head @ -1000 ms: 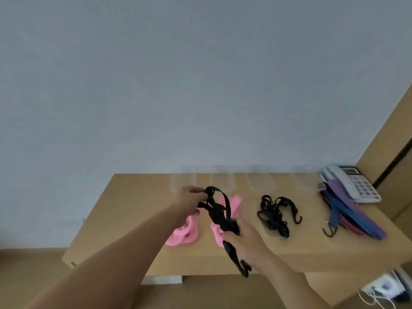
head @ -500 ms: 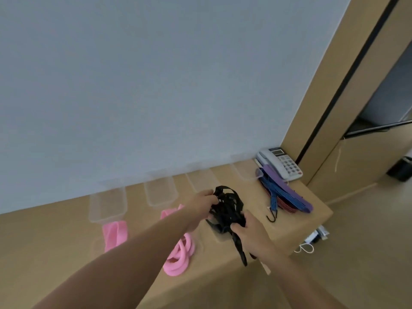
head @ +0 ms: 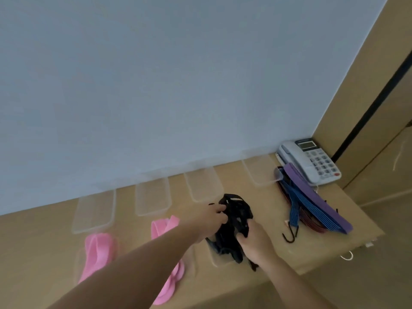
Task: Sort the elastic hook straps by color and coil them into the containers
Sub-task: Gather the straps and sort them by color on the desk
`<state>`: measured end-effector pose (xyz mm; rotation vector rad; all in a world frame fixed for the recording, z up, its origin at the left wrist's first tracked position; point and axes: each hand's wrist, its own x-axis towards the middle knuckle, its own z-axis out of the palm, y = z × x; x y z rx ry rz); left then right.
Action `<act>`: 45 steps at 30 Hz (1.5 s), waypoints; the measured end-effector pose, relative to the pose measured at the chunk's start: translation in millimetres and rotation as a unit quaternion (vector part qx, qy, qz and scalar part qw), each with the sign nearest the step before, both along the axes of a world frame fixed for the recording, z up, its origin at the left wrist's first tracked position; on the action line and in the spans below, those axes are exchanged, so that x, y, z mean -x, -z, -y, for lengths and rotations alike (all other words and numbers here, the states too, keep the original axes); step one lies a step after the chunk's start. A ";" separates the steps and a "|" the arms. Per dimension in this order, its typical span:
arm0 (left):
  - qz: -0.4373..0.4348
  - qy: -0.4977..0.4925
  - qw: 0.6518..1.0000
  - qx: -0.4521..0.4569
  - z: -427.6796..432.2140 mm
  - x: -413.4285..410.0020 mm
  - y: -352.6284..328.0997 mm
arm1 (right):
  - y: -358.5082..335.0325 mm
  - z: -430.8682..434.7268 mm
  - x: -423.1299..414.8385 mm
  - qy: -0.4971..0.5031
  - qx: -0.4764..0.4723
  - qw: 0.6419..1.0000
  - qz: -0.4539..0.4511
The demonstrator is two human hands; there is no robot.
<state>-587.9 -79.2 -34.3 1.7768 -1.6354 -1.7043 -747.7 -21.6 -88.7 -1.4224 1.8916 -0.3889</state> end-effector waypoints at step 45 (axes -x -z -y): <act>0.176 -0.064 0.971 0.147 -124.8 -356.5 -9.3 | -30.3 -48.1 -329.5 -0.552 0.097 0.812 -0.161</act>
